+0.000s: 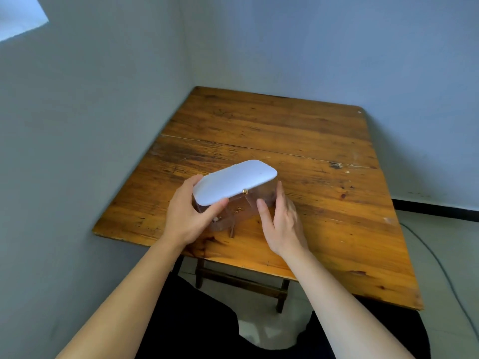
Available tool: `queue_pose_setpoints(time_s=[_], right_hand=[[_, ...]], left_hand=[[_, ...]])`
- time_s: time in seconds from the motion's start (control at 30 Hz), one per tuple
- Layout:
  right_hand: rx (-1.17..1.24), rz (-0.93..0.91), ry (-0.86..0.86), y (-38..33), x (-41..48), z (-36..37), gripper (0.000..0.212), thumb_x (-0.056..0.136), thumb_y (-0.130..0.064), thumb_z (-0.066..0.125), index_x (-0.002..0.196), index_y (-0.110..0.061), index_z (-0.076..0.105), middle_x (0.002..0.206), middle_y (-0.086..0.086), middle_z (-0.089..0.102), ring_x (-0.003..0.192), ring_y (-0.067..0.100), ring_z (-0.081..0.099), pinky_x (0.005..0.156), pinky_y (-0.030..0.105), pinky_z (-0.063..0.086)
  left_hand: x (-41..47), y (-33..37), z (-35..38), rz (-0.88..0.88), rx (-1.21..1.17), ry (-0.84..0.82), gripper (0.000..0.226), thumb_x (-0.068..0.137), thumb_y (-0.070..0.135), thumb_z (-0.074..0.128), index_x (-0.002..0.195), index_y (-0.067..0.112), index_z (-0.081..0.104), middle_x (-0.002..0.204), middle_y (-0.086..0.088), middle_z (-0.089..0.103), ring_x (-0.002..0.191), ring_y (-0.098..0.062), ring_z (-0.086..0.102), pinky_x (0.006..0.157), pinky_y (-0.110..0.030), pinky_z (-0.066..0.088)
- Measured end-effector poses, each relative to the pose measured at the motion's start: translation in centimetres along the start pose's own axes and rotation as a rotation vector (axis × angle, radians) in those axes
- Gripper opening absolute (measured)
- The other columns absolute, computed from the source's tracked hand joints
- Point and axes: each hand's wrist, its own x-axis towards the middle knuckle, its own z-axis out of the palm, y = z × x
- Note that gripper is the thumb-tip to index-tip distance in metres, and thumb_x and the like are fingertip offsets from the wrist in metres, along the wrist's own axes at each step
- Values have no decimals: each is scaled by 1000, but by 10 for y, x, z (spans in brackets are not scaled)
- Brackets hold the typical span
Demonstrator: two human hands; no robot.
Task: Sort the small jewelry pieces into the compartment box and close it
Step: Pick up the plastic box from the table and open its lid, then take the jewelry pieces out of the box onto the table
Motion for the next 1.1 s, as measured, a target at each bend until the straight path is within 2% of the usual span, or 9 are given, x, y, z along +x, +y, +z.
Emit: queue_pose_setpoints(time_s=[0.13, 0.23, 0.33, 0.47, 0.67, 0.83, 0.93, 1.03, 1.1], right_hand=[[-34, -78, -2, -1, 0, -2, 70, 97, -72, 19, 156, -40, 1, 158, 2, 36, 142, 22, 36, 102, 31, 27], [-50, -77, -14, -3, 0, -3, 73, 96, -73, 16, 157, -37, 3, 157, 3, 38, 141, 23, 36, 103, 32, 31], [-56, -78, -29, -5, -2, -6, 76, 93, -76, 13, 157, -36, 1, 158, 3, 36, 141, 23, 36, 105, 38, 39], [-46, -88, -40, -7, -2, -8, 79, 92, -77, 13, 158, -34, 1, 158, 4, 36, 142, 25, 35, 106, 42, 41], [-45, -65, -46, -9, -2, -9, 80, 91, -78, 13, 157, -35, 0, 159, 4, 34, 143, 26, 34, 106, 45, 42], [-45, -58, -47, -9, -2, -11, 81, 91, -78, 13, 158, -34, 2, 159, 3, 35, 143, 24, 35, 106, 45, 42], [-9, -36, -65, -10, 0, -11, 76, 94, -73, 22, 158, -36, 5, 160, 2, 32, 144, 24, 32, 109, 45, 37], [50, -18, -80, -8, 5, -15, 71, 97, -68, 33, 157, -35, 17, 163, -1, 24, 145, 23, 30, 109, 40, 33], [6, -66, -48, -11, 18, -21, 63, 99, -58, 41, 154, -29, 30, 163, -2, 21, 143, 21, 33, 103, 32, 30]], left_hand=[[17, 6, -7, -76, -100, 82, 64, 73, 83, 52, 112, 34, 62, 99, 22, 65, 92, 5, 61, 71, -14, 48], [32, 7, -9, -135, -190, 171, 31, 86, 66, 53, 91, 37, 64, 87, 13, 69, 80, 0, 64, 63, -20, 51], [42, -1, -7, -267, -250, 243, 7, 95, 44, 58, 92, 40, 62, 85, 16, 70, 80, 3, 66, 58, -9, 49], [48, -9, 0, -421, -333, 290, 17, 98, 23, 59, 108, 36, 64, 88, 19, 71, 75, 6, 68, 55, -10, 51], [59, -17, 4, -659, -425, 296, 19, 95, 22, 64, 112, 20, 71, 87, 7, 72, 74, -9, 67, 58, -20, 51], [62, -20, -2, -684, -405, 221, 21, 95, 23, 64, 115, 17, 68, 85, 2, 73, 74, -12, 67, 58, -23, 53], [63, -16, -9, -603, -216, 220, 37, 92, 27, 68, 127, 17, 60, 102, 1, 69, 90, -16, 66, 74, -30, 57], [58, -8, -11, -283, 154, 291, 32, 89, 30, 70, 119, 19, 62, 101, 5, 62, 79, -6, 57, 63, -16, 43], [57, 2, -9, -53, 278, 204, 25, 89, 29, 71, 112, 20, 68, 97, 7, 61, 75, -6, 56, 61, -18, 42]])
